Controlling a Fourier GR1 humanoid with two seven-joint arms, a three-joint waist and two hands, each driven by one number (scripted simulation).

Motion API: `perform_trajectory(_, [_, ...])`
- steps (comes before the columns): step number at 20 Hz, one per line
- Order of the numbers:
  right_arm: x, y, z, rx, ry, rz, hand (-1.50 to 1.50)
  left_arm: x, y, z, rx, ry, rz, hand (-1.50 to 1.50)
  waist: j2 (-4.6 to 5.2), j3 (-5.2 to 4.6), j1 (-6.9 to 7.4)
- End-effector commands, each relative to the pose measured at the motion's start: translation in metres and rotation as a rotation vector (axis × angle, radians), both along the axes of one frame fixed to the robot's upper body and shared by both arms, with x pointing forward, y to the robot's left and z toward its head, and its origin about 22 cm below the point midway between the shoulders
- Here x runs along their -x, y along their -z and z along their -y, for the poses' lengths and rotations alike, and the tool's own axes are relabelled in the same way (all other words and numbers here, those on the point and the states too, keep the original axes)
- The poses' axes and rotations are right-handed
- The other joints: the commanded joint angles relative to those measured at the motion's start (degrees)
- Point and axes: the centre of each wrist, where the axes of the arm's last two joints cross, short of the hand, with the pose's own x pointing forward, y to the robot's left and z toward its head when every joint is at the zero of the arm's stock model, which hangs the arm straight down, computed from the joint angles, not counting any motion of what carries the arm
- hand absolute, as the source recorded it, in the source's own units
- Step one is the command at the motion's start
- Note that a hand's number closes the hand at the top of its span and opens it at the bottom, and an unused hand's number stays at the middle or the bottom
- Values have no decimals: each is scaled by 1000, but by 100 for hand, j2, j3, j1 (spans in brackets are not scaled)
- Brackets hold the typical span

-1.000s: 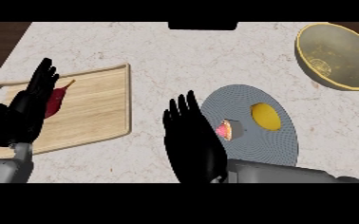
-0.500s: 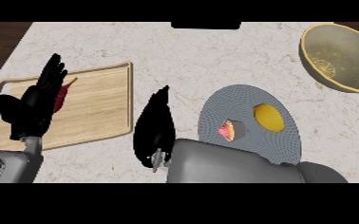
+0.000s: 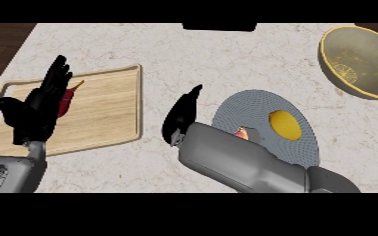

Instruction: Pick the cupcake from the placemat and place it in the bowl

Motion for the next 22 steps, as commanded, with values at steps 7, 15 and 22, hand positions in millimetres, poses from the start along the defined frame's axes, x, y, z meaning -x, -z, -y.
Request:
perform_trajectory(7, [-17,32,13,351,173,-20,-150,-3,-3,-3,-4,-35,6,0,-41,5,-165])
perform_trajectory(15, [-1,49,10,374,65,31,-150,-3,5,4,2,-12,2,0,21,13,-52])
perform_trajectory(22, [17,70,18,385,75,44,-150,-4,-6,0,14,-20,-9,0,-8,17,-160])
